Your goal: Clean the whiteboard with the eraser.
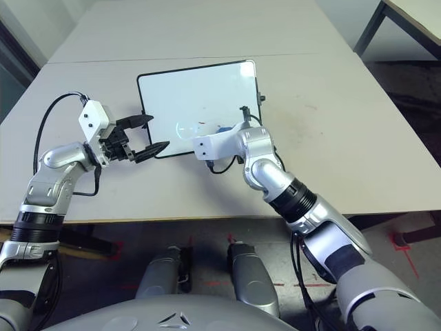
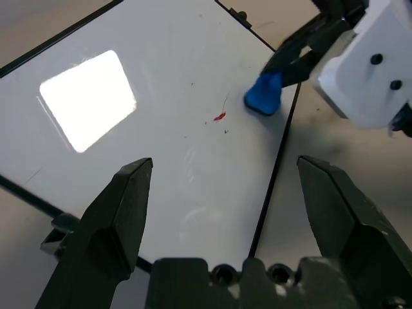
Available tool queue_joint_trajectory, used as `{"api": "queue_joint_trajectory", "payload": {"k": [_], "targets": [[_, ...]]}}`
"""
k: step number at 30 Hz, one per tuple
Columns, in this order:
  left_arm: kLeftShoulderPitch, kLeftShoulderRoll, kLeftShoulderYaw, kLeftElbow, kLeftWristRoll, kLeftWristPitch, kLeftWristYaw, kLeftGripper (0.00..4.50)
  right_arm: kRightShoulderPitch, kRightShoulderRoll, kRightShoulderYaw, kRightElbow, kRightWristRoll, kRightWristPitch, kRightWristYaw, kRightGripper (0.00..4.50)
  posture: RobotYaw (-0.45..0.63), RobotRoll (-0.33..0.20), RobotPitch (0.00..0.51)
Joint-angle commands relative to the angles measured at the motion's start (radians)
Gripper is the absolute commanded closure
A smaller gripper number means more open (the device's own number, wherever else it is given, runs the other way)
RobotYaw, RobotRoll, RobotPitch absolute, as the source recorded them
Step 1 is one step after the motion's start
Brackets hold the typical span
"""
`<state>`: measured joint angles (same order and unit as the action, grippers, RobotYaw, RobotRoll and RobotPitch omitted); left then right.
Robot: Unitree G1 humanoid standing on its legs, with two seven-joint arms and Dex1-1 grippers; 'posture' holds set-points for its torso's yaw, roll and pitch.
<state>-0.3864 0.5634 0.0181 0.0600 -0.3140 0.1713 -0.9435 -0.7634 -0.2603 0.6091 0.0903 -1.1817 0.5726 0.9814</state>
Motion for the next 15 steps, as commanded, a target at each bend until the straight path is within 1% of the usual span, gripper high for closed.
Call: {"api": "queue_joint_trajectory", "payload": {"k": [1, 9, 15], "targets": [[-0.005, -0.002, -0.011, 0.016, 0.008, -0.004, -0.003, 0.0, -0.026, 0.028, -0.021, 0.027, 0.024, -0.008, -0.057, 4.32, -0.13, 0.0, 0.109], [0.004, 0.0, -0.005, 0.007, 0.007, -0.002, 0.002, 0.0, -0.017, 0.066, 0.001, 0.011, 0.066, -0.051, -0.071, 4.33, -0.12, 0.0, 0.107], [0.01, 0.002, -0.005, 0.001, 0.008, 0.0, 0.004, 0.0, -0.038, 0.089, 0.003, 0.04, 0.076, -0.072, -0.096, 4.34, -0.12, 0.0, 0.107]]}}
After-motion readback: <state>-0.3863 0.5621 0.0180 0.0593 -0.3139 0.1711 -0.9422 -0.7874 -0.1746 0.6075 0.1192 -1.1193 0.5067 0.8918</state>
